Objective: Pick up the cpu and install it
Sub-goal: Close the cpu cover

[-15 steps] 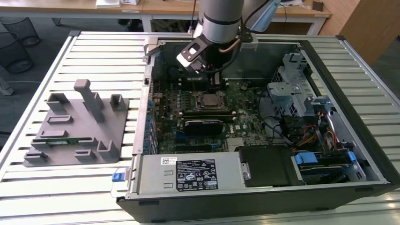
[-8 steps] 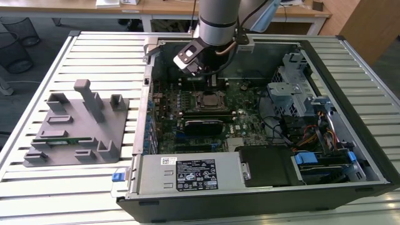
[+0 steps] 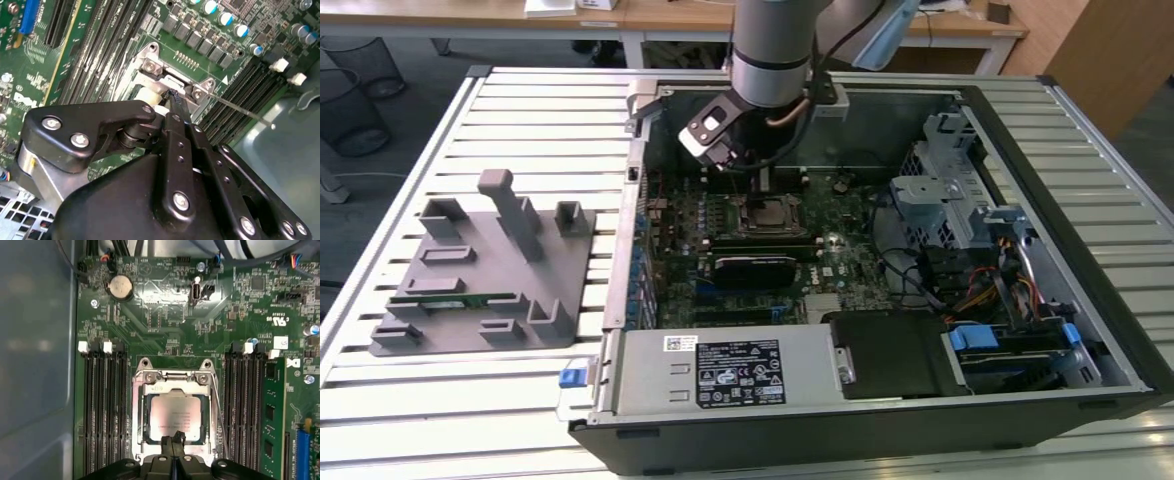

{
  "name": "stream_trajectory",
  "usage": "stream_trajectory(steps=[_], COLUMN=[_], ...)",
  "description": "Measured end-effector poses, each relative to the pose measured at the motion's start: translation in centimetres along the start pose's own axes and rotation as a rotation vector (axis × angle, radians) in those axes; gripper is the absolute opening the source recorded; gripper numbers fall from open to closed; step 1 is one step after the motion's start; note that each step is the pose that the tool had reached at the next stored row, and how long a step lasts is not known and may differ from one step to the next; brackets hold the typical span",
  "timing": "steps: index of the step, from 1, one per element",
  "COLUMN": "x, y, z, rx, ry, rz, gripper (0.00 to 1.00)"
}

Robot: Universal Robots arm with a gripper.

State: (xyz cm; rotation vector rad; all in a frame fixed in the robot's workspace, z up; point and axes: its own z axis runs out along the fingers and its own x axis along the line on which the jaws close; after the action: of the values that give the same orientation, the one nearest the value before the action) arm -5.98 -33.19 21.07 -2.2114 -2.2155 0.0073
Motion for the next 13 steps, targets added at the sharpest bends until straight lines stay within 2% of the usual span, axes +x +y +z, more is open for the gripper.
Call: stream_trajectory(steps=[8,13], x=[-0.01,0.0], y=[-0.25,-0.28], z=[1.1,1.05], rx=[0.0001,0.0004], ry=[0.0,-0.0011], rz=[0.0,0.0], gripper=[0.11,0.11])
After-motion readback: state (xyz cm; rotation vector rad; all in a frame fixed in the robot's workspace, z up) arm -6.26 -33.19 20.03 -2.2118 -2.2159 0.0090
